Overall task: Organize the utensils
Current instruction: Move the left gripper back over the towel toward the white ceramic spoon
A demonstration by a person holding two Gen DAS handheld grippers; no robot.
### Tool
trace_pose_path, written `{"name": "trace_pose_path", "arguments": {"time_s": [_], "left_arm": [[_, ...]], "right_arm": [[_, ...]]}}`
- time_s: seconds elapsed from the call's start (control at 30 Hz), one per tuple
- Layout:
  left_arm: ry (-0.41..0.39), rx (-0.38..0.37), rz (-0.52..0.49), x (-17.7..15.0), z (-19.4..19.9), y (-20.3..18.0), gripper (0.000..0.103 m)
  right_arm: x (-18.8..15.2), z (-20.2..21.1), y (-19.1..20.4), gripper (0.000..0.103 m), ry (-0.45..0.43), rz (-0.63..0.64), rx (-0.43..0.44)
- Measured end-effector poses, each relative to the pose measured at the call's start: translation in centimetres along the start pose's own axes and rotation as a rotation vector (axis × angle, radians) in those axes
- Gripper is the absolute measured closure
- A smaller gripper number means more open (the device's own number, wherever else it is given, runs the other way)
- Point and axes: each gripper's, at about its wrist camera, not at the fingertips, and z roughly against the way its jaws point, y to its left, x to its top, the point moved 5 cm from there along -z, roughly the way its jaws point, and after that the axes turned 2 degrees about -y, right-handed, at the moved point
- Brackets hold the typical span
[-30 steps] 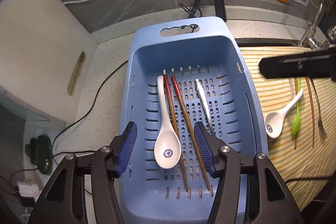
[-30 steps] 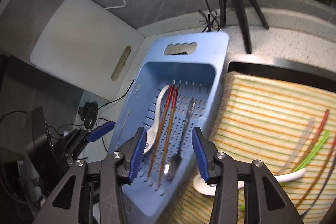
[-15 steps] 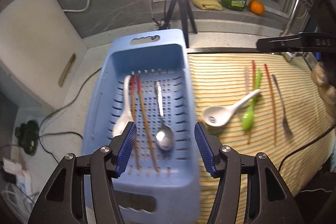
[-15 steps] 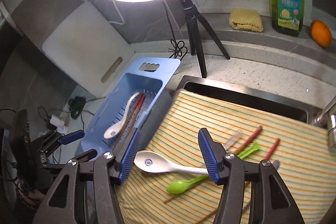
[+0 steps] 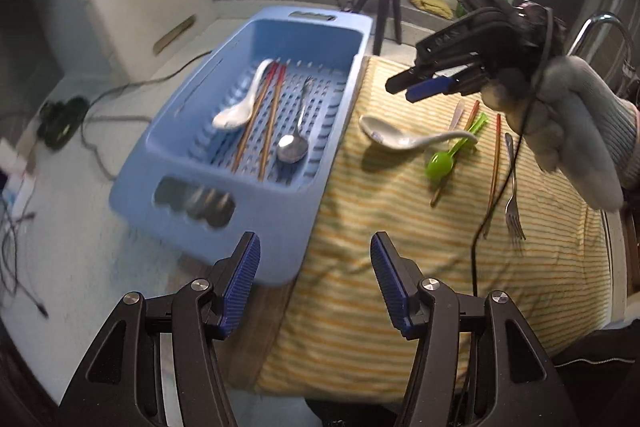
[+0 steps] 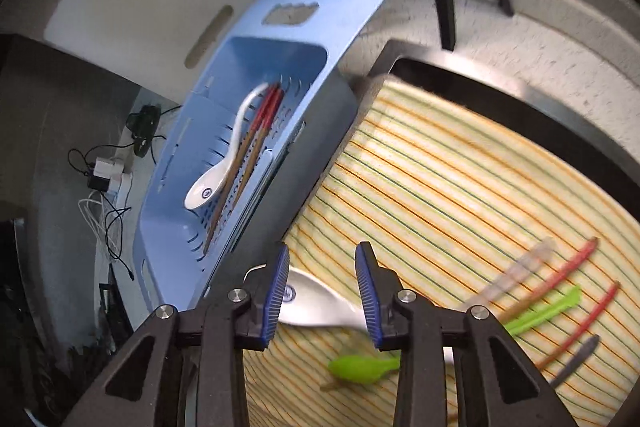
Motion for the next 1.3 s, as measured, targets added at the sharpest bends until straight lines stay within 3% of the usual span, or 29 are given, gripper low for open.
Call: {"name": "trace_pose_path", "arguments": {"time_s": [0.13, 0.37, 0.8, 0.97, 1.07, 1.3], "left_arm": [[0.011, 0.027, 0.061, -2.2, 0.6, 0.9, 0.046], [0.006, 0.048, 0.089, -3.6, 1.4, 1.3, 0.046], [0.017, -0.002, 0.024, -2.2, 0.5, -1.3, 0.046], [0.035, -0.043, -0.012, -2.0, 0.1, -3.0, 0.046], [0.048, -0.062, -0.033, -2.0, -0.3, -3.8, 0.046], [0.059, -0.088, -0.074, -1.2, -1.4, -5.4, 0.046]], "right_arm": [[0.1, -2.3, 0.5, 0.072, 0.049, 0.044, -0.036], [-1.5, -2.6, 0.7, 0.072, 0.106, 0.095, -0.009], [-6.1, -1.6, 1.2, 0.072, 0.157, 0.178, 0.042], [-8.7, -1.7, 2.3, 0.072, 0.197, 0.281, 0.058], [-9.0, -0.8, 2.8, 0.073, 0.161, 0.285, 0.07], [-8.3, 4.3, 0.6, 0.072, 0.021, 0.079, 0.183]]}}
